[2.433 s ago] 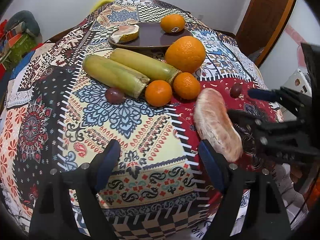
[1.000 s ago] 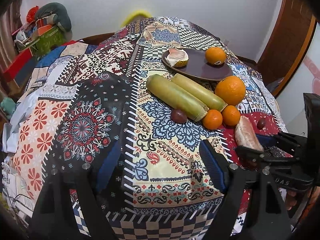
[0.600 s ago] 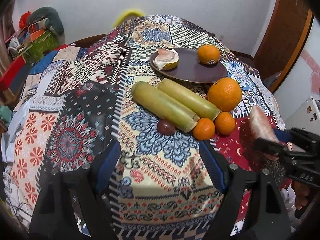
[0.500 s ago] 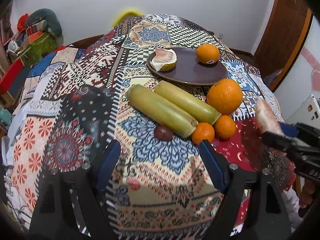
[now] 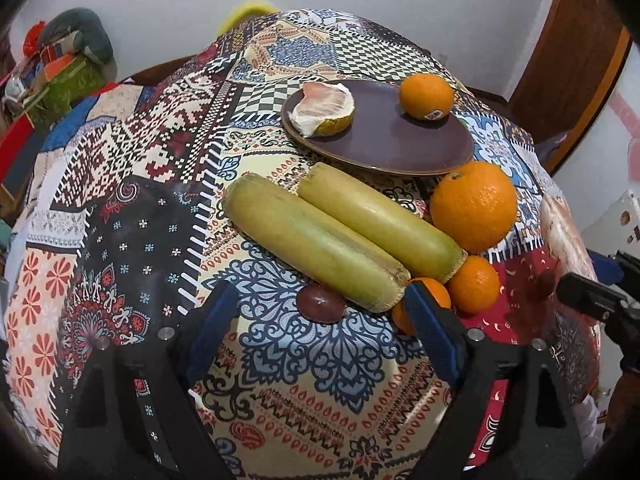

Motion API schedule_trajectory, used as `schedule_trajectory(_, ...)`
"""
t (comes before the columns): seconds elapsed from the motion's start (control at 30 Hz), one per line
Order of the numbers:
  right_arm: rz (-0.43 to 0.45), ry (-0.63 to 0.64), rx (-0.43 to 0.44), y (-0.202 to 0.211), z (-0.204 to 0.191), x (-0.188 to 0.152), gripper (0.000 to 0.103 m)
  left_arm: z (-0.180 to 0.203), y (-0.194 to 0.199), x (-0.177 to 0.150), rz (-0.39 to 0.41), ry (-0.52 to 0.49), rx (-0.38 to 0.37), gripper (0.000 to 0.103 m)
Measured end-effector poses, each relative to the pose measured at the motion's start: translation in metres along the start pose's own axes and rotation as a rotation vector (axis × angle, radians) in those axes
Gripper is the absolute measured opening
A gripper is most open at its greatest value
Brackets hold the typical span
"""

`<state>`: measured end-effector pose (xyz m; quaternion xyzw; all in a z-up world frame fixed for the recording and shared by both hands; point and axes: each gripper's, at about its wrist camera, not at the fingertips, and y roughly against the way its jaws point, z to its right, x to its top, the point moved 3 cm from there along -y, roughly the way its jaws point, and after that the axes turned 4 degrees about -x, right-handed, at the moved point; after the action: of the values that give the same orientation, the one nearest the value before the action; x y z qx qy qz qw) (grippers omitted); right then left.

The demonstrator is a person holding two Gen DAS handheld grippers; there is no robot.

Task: Organize fruits
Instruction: 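Lift the pink pomelo slice with the right tool and hold it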

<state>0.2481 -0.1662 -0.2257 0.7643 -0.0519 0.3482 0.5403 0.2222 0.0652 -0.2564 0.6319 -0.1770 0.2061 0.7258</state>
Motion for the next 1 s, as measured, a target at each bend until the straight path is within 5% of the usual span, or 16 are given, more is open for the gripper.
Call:
schedule_trajectory(0.27, 0.018, 0.028, -0.011, 0.004, -0.003, 0.001, 0.042, -0.032, 0.013, 0.004, 0.044, 0.047, 0.132, 0.083)
schedule_trajectory(0.47, 0.029, 0.044, -0.019, 0.003, -0.005, 0.004, 0.042, -0.060, 0.025, 0.007, 0.040, 0.148, 0.070, 0.082)
schedule_trajectory(0.67, 0.024, 0.037, -0.017, 0.001, -0.002, 0.007, 0.042, -0.017, 0.019, 0.015, 0.041, 0.045, 0.010, 0.082)
schedule_trajectory(0.83, 0.025, 0.046, -0.016, 0.002, 0.000, 0.008, 0.042, 0.002, -0.008, 0.011, -0.018, -0.030, 0.091, 0.083)
schedule_trajectory(1.0, 0.039, 0.054, -0.026, 0.005, 0.002, 0.010, 0.042, -0.008, -0.011, 0.013, -0.011, -0.012, 0.092, 0.087)
